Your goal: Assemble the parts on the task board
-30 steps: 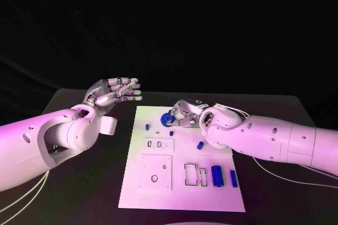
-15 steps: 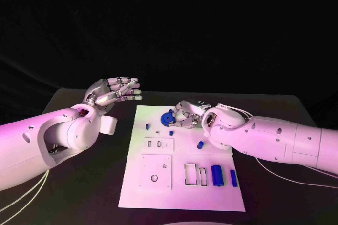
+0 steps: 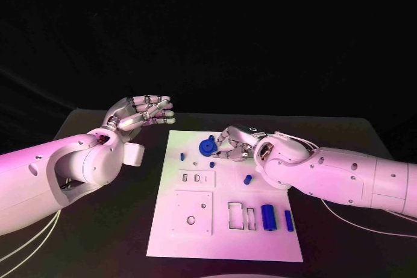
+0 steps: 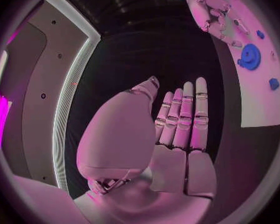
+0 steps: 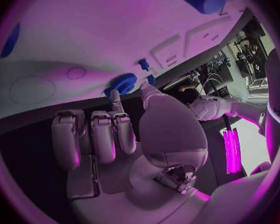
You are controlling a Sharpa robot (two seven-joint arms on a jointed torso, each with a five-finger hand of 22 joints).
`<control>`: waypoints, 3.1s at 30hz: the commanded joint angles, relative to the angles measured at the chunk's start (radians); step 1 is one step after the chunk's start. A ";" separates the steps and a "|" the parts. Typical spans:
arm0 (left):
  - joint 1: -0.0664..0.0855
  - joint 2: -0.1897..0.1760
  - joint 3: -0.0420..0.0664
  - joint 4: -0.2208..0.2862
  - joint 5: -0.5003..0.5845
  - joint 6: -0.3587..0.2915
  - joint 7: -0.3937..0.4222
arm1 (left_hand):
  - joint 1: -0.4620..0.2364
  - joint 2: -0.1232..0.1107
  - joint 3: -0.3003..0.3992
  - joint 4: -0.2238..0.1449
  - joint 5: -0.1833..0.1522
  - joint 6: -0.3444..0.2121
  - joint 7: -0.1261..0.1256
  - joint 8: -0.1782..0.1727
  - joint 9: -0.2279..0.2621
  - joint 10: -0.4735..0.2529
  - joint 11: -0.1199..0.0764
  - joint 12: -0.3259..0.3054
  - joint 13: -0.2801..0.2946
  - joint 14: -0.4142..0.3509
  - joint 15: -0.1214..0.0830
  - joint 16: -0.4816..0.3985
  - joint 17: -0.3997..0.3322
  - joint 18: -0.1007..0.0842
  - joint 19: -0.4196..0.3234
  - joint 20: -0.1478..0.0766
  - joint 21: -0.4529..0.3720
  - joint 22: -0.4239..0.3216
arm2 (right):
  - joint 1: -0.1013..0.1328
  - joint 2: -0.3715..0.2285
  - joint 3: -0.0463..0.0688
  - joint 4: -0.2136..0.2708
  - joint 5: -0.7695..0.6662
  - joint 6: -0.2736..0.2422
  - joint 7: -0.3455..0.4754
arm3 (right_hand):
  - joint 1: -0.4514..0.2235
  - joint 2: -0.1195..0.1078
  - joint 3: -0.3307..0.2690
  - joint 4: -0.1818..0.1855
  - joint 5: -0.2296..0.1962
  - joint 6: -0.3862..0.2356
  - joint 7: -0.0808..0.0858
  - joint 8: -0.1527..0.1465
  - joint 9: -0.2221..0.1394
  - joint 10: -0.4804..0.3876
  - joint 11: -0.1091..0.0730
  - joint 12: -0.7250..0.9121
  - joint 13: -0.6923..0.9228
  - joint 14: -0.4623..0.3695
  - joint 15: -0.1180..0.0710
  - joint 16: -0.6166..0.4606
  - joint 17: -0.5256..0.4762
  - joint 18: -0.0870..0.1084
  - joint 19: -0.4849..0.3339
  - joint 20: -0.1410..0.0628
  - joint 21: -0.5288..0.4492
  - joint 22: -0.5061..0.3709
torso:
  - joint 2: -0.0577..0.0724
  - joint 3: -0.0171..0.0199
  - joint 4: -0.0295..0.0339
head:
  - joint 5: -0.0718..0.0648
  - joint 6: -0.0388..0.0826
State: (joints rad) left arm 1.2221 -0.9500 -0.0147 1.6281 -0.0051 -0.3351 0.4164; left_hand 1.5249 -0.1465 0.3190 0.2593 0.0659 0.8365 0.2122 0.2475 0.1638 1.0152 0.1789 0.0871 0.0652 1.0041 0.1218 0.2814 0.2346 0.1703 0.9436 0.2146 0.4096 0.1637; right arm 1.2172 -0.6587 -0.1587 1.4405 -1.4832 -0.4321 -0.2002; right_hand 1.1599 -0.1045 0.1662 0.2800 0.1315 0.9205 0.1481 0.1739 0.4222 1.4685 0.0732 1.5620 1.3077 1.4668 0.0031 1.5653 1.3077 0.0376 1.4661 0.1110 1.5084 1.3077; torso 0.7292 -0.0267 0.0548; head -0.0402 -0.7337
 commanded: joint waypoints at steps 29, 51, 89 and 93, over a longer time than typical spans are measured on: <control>0.001 0.009 0.001 -0.004 -0.003 0.018 0.007 | -0.002 -0.007 0.007 0.001 -0.003 0.004 0.017 -0.003 -0.002 0.006 -0.002 -0.003 0.000 -0.004 0.004 -0.006 0.001 0.010 -0.002 0.003 0.005 -0.001 | 0.007 0.107 0.003 -0.105 0.033 0.084 0.000 | 0.041 -0.031 0.019 0.010 0.001 -0.069 0.013 -0.066 -0.030 0.093 0.006 -0.005 0.250 0.101 0.006 0.003 0.250 -0.015 0.051 0.005 -0.009 0.194 | 0.000 -0.0010 0.0012 | 0.002 -0.005; 0.001 0.009 0.001 -0.009 -0.003 0.019 0.006 | -0.005 -0.007 0.009 0.001 -0.004 0.006 0.017 -0.005 -0.002 0.009 -0.002 -0.007 0.000 -0.003 0.004 -0.009 0.004 0.010 -0.003 0.004 0.006 -0.002 | 0.007 0.056 0.003 -0.072 0.025 0.014 -0.009 | 0.034 -0.025 0.024 0.006 0.000 -0.034 0.016 -0.056 -0.032 0.095 0.007 -0.003 0.253 0.100 0.004 0.002 0.246 -0.015 0.052 0.003 -0.009 0.196 | -0.002 0.0009 -0.0012 | 0.008 -0.002; -0.001 0.021 0.000 -0.030 -0.003 0.027 0.008 | -0.006 -0.008 0.010 0.001 -0.004 0.006 0.017 -0.005 -0.002 0.009 -0.002 -0.009 0.000 -0.004 0.005 -0.011 0.004 0.010 -0.004 0.004 0.006 -0.002 | -0.004 -0.352 -0.007 -0.009 0.431 0.018 0.355 | 0.301 -0.117 -0.013 -0.097 0.001 -0.026 0.014 -0.066 -0.088 -0.032 0.004 -0.191 0.093 0.080 0.002 -0.022 0.163 0.021 -0.042 0.001 -0.154 0.086 | -0.011 0.0136 -0.0269 | -0.020 0.007; -0.001 0.021 -0.001 -0.031 -0.003 0.026 0.007 | -0.006 -0.008 0.010 0.001 -0.004 0.006 0.017 -0.005 -0.002 0.009 -0.002 -0.009 0.000 -0.004 0.005 -0.011 0.004 0.010 -0.004 0.004 0.006 -0.002 | -0.009 -0.341 -0.007 -0.018 0.432 0.015 0.335 | 0.310 -0.099 -0.035 -0.081 0.001 -0.020 0.017 -0.060 -0.090 -0.012 0.006 -0.163 0.116 0.082 0.004 -0.020 0.174 0.016 -0.029 0.002 -0.139 0.100 | -0.011 0.0140 -0.0261 | -0.022 0.006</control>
State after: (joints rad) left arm 1.2205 -0.9315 -0.0158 1.5964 -0.0052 -0.3272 0.4161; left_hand 1.5249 -0.1464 0.3246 0.2593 0.0659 0.8365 0.2122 0.2475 0.1630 1.0188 0.1752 0.0835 0.0652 1.0041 0.1218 0.2767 0.2375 0.1703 0.9436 0.2146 0.4095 0.1629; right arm 1.2105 -1.0029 -0.1661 1.4252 -1.0606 -0.4344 0.1344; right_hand 1.4677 -0.2095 0.1353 0.1976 0.1315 0.9004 0.1603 0.1119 0.3334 1.4444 0.0774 1.3877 1.3078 1.4666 0.0034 1.5459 1.3079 0.0535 1.4292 0.1100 1.3618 1.3073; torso 0.7179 -0.0119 0.0267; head -0.0601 -0.7267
